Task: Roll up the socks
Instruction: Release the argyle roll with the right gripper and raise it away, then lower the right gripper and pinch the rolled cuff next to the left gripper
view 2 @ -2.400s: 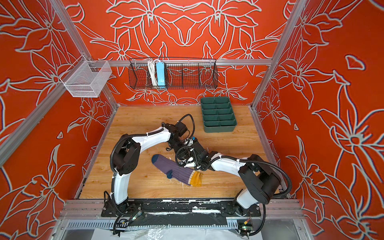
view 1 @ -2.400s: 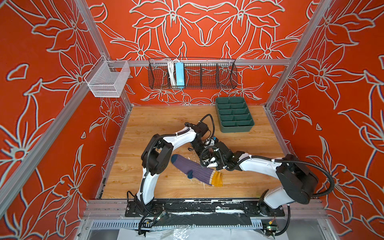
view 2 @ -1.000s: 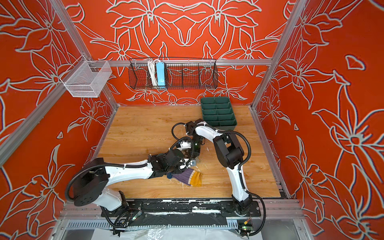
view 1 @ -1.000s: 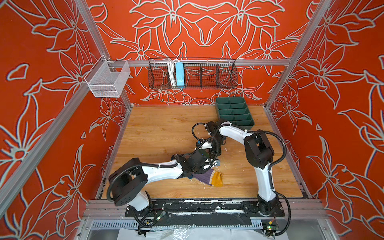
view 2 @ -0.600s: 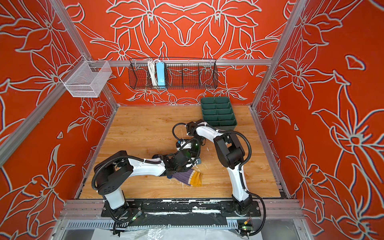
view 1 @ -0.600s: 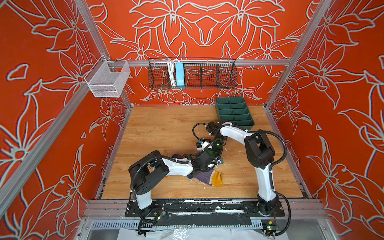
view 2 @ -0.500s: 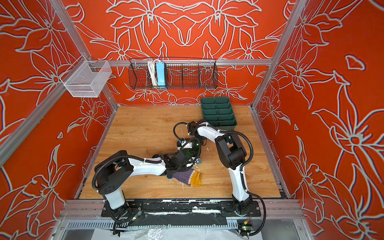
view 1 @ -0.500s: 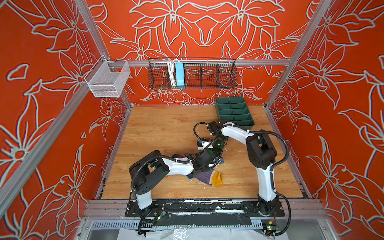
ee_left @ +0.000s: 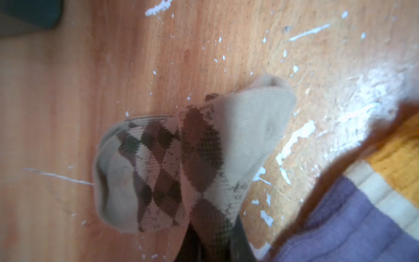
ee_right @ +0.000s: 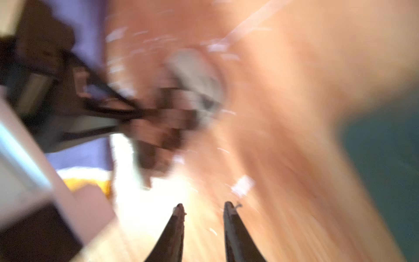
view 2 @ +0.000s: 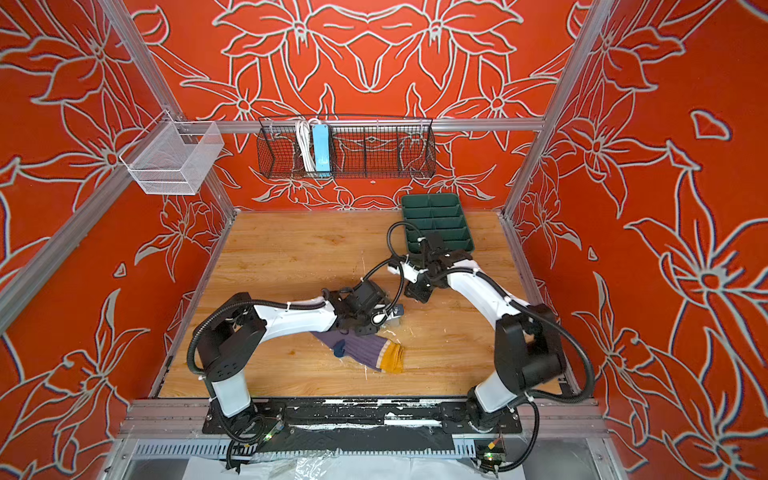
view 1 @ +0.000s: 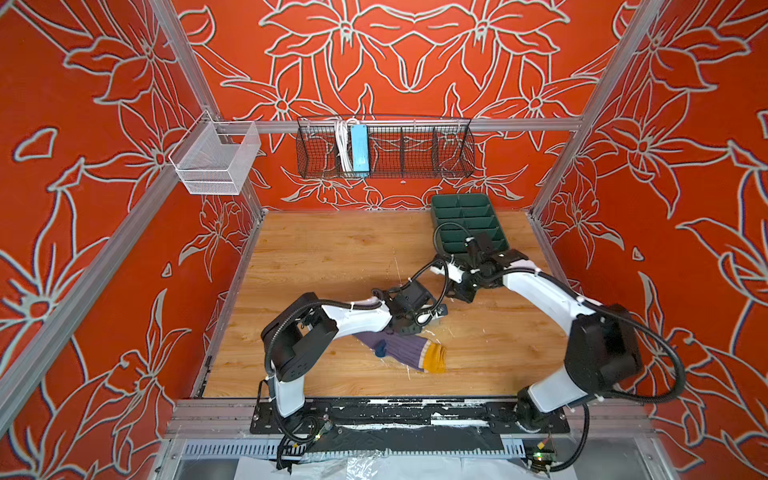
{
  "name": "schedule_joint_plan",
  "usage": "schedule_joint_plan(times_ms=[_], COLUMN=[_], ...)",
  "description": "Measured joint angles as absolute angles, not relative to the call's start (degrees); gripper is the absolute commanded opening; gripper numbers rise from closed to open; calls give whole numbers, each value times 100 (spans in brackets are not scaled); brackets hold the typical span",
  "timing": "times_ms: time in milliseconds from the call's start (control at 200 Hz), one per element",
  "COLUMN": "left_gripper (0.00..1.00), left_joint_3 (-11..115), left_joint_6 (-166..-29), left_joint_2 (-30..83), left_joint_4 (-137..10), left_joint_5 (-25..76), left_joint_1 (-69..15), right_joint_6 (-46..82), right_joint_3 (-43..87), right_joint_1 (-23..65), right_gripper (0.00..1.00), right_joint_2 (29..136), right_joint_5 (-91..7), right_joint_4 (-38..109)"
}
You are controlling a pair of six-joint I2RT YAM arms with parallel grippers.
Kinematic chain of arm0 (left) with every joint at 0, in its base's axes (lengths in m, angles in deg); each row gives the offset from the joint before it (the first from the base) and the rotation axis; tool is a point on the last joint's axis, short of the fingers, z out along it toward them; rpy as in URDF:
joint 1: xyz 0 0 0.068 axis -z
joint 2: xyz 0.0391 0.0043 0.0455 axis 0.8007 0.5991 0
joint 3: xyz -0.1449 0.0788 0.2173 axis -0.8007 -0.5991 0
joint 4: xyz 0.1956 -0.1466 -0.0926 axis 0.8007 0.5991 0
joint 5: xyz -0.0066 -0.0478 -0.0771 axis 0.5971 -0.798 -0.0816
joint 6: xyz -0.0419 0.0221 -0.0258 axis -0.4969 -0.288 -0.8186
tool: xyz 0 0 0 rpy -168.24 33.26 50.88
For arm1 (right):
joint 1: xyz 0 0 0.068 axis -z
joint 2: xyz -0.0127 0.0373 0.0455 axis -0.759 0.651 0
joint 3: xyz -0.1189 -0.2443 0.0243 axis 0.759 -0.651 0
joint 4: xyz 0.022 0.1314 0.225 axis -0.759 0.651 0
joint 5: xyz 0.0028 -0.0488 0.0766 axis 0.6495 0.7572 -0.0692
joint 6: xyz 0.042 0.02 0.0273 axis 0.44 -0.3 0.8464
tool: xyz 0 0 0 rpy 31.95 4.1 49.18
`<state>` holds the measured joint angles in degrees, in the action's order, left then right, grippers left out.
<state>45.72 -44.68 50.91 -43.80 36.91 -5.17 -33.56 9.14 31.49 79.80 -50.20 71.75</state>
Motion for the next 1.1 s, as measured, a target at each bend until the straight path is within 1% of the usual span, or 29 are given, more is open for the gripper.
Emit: schedule_joint_plan(times_ms=[150,225,305,400,505,600,661,726,811,976,1101], left_gripper=[0,0,0,0,0,0,0,0,0,0,0], left_joint_3=[5529,6069,6720,7361,7835,8049,8102,8110,8108,8117,8119], left_joint_6=[-4490,-4495,-4519,-4591,-4678,-4766,-4792,-4814,-4842,-4886,-4903], left_joint_2=[5574,5889,6299,6734,7080,7263,7318,7342,7360,7412,7421], left_joint_4=[-3252,-2631,-1928,-1246,-708,-419,-330,-234,-114,31,59], left_joint_5=[2697,2229,1748,1272,804,500,369,253,163,13,-33], left_joint_1=[-947,-1133,-1317,-1518,-1701,-1813,-1856,-1870,-1865,-1865,-1865], right_joint_6=[-2497,-2349,-2519,-3088,-3947,-4596,-4902,-5118,-5356,-5699,-5868], right_joint_3=[75,-323,-705,-1077,-1381,-1604,-1731,-1851,-1949,-1873,-1700], right_joint_1=[3324,3326,3326,3223,2697,1921,1468,1182,1027,968,968], right_gripper=[38,39,38,38,41,43,44,46,48,48,48], right_joint_2=[6837,6258,5533,4787,4435,4586,4925,5428,6057,7202,7869], right_joint_5=[-3945,-3779,-4008,-4524,-4832,-4758,-4640,-4504,-4325,-3988,-3776], right_joint_4=[5905,5461,5229,5164,5323,5400,5321,5096,4705,3872,3514])
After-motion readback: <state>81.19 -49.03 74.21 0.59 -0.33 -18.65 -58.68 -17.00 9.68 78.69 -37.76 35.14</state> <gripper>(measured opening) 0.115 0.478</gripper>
